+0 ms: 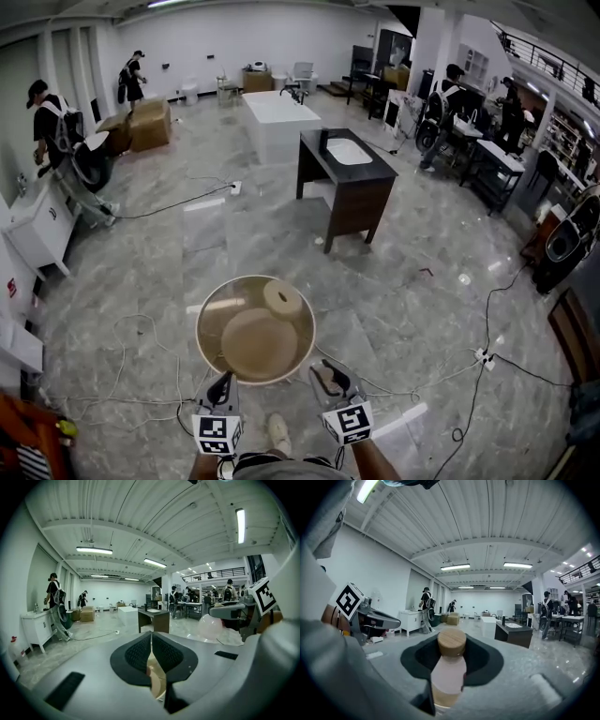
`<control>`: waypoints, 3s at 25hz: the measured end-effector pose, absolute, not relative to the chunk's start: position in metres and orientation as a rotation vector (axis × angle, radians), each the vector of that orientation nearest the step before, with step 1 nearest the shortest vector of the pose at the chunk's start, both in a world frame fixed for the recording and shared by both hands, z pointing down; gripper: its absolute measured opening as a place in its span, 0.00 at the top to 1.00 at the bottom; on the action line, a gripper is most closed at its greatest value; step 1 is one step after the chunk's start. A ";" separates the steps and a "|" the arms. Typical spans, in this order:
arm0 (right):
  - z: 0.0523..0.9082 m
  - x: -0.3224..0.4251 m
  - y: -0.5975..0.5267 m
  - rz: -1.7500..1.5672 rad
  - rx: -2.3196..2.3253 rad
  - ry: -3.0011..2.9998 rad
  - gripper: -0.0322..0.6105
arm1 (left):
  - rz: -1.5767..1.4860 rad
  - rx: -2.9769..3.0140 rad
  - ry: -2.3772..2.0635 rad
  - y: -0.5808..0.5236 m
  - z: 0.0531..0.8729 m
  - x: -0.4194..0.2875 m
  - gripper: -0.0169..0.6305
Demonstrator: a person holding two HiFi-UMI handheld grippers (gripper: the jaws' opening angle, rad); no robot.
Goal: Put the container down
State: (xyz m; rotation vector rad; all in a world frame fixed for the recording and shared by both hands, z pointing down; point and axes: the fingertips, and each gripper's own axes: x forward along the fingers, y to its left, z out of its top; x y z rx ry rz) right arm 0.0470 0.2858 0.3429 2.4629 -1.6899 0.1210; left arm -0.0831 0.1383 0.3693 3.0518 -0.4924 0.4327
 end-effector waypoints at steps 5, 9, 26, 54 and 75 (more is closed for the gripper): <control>0.347 0.086 0.244 0.126 2.463 -1.690 0.76 | 0.443 3.058 -0.485 0.095 0.375 -0.043 0.93; 0.352 0.107 0.211 0.138 2.448 -1.695 0.76 | 0.438 3.066 -0.499 0.063 0.374 -0.022 0.93; 0.385 0.130 0.072 0.163 2.252 -1.919 0.76 | 0.533 3.004 -0.703 -0.027 0.414 -0.009 0.93; 0.588 0.117 -0.151 0.247 1.573 -2.356 0.76 | 0.620 2.570 -1.299 -0.157 0.589 -0.021 0.93; 0.779 0.124 -0.214 0.349 1.471 -2.306 0.75 | 0.673 2.500 -1.219 -0.213 0.771 0.002 0.93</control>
